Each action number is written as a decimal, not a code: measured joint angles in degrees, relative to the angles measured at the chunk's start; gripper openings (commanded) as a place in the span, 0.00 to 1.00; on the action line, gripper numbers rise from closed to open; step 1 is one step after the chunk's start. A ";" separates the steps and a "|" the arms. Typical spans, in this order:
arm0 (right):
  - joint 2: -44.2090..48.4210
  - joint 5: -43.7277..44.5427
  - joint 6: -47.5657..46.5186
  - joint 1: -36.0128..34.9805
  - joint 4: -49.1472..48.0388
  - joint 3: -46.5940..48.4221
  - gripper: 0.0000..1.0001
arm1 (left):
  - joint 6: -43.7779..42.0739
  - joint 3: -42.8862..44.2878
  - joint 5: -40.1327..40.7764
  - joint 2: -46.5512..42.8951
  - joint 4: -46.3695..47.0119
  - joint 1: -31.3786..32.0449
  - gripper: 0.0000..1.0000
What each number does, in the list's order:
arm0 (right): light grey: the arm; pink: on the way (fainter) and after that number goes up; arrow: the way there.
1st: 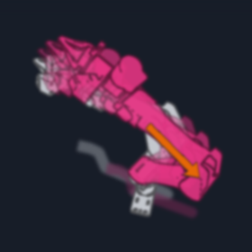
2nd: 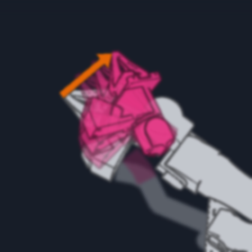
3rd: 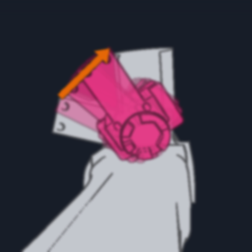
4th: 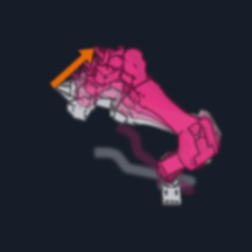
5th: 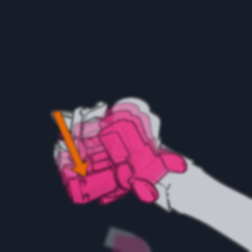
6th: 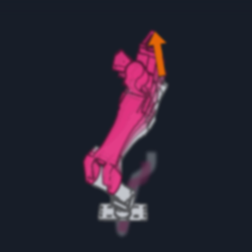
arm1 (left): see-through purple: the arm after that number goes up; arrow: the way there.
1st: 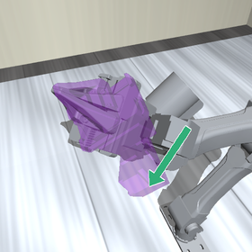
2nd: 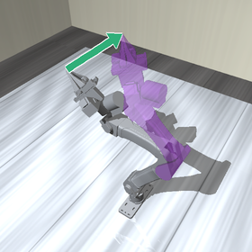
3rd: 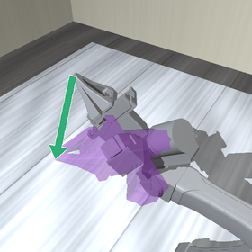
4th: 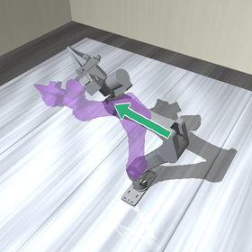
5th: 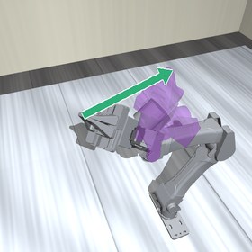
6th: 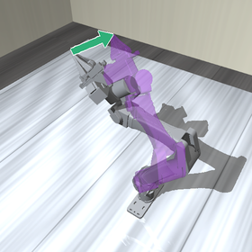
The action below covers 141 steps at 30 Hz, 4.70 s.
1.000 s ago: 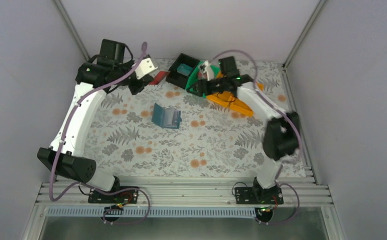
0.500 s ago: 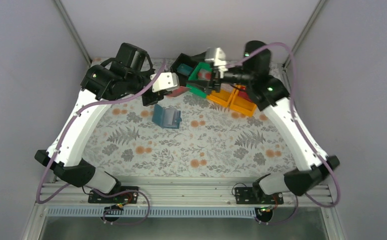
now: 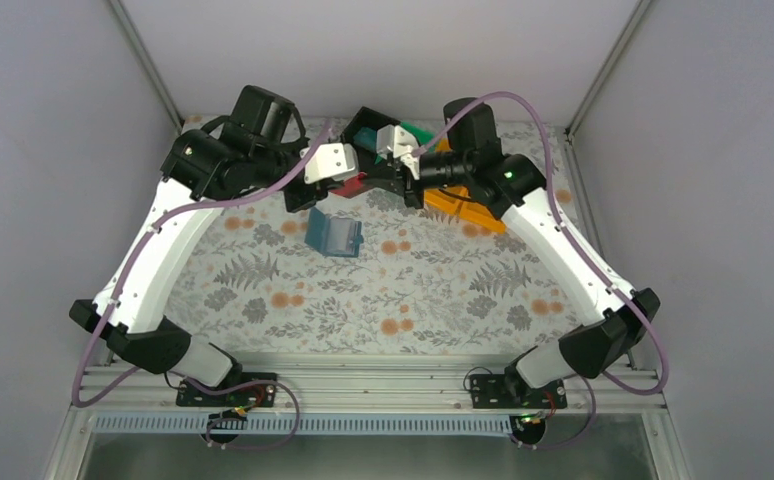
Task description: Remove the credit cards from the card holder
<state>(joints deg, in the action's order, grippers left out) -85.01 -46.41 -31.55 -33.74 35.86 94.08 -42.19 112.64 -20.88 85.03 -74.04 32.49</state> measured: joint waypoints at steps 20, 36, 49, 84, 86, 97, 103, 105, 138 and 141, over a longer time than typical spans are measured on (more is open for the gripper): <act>23.30 -8.04 44.13 5.66 -56.08 -21.42 0.04 | 21.29 15.93 -28.17 -0.20 18.86 -2.71 0.69; 26.75 3.61 52.57 2.10 -72.96 -28.39 0.04 | 26.14 15.43 -38.97 3.21 23.87 1.88 0.03; 24.02 3.43 47.78 1.84 -61.59 -20.87 0.99 | 24.61 15.82 -36.83 2.93 22.77 1.81 0.02; 6.29 22.71 -3.76 -3.69 5.53 -0.57 0.05 | -1.18 -6.43 -1.88 -1.07 11.23 2.29 0.02; 6.29 22.93 -3.91 -3.85 5.64 -0.59 0.04 | -1.31 -6.47 -2.01 -1.07 11.21 2.29 0.02; 10.56 36.11 -4.61 -3.72 1.31 -11.15 0.04 | 3.82 -11.02 1.84 -2.34 16.74 1.07 1.00; 11.06 54.71 -6.88 5.84 -3.61 -20.70 0.04 | 9.88 -23.43 5.14 -4.59 25.86 -8.68 1.00; 10.91 58.88 -9.22 10.47 -5.99 -23.34 0.04 | 11.85 -27.06 6.40 -4.66 28.96 -12.17 1.00; -19.32 60.85 -22.73 26.95 -28.24 -26.82 0.04 | 19.04 -37.97 6.25 -1.75 39.69 -18.36 1.00; -21.29 61.83 -24.48 26.95 -29.14 -25.75 0.04 | 18.88 -37.97 6.25 -1.62 39.69 -18.80 1.00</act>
<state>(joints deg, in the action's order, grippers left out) -106.30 15.42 -56.03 -6.79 6.72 68.34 -23.31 74.67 -14.63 83.42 -34.35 13.69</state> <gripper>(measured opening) 0.041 0.998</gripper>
